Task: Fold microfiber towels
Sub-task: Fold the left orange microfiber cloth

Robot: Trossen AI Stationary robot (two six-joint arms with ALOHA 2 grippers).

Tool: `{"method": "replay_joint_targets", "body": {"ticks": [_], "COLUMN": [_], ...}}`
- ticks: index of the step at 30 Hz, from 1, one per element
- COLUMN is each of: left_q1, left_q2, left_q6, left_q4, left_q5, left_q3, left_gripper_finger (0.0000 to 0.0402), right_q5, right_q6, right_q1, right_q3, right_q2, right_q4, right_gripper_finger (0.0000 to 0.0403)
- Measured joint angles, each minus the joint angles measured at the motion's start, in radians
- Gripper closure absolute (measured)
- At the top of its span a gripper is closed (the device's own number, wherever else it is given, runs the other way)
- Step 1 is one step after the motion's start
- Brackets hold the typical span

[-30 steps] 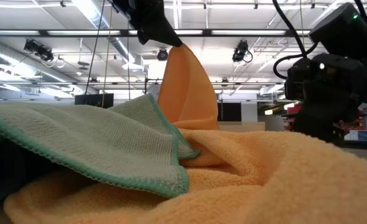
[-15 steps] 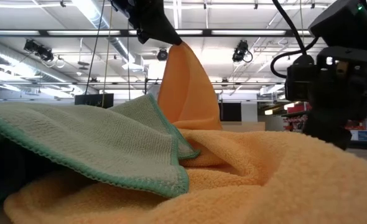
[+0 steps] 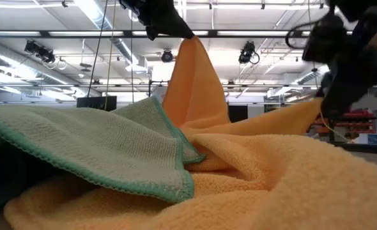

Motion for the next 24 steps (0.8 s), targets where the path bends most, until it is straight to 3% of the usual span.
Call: {"method": "replay_joint_targets", "body": {"ticks": [3, 9, 14, 18, 21, 24], "left_q1": [0.006, 0.039, 0.095, 0.156, 0.2, 0.223], "left_q2": [-0.008, -0.019, 0.003, 0.036, 0.064, 0.099], "left_q6": [0.034, 0.164, 0.262, 0.302, 0.317, 0.301], "left_q4": [0.021, 0.057, 0.022, 0.003, -0.026, -0.07], "left_q5": [0.0, 0.0, 0.003, 0.053, 0.128, 0.23], "left_q3": [0.025, 0.171, 0.309, 0.387, 0.414, 0.417], "left_gripper_finger": [0.0396, 0.0398, 0.0398, 0.0397, 0.0397, 0.0398], "right_q5": [0.063, 0.246, 0.475, 0.63, 0.645, 0.609], "right_q6": [-0.11, -0.312, -0.455, -0.583, -0.696, -0.692], "right_q1": [0.0, 0.0, -0.013, -0.048, -0.069, -0.073], "right_q3": [0.124, 0.448, 0.695, 0.853, 0.937, 0.982], "right_q2": [-0.073, -0.101, -0.095, -0.097, -0.1, -0.101], "right_q4": [-0.271, -0.753, -1.089, -1.221, -1.261, -1.293], "right_gripper_finger": [0.04, 0.0401, 0.0402, 0.0402, 0.0402, 0.0402]}}
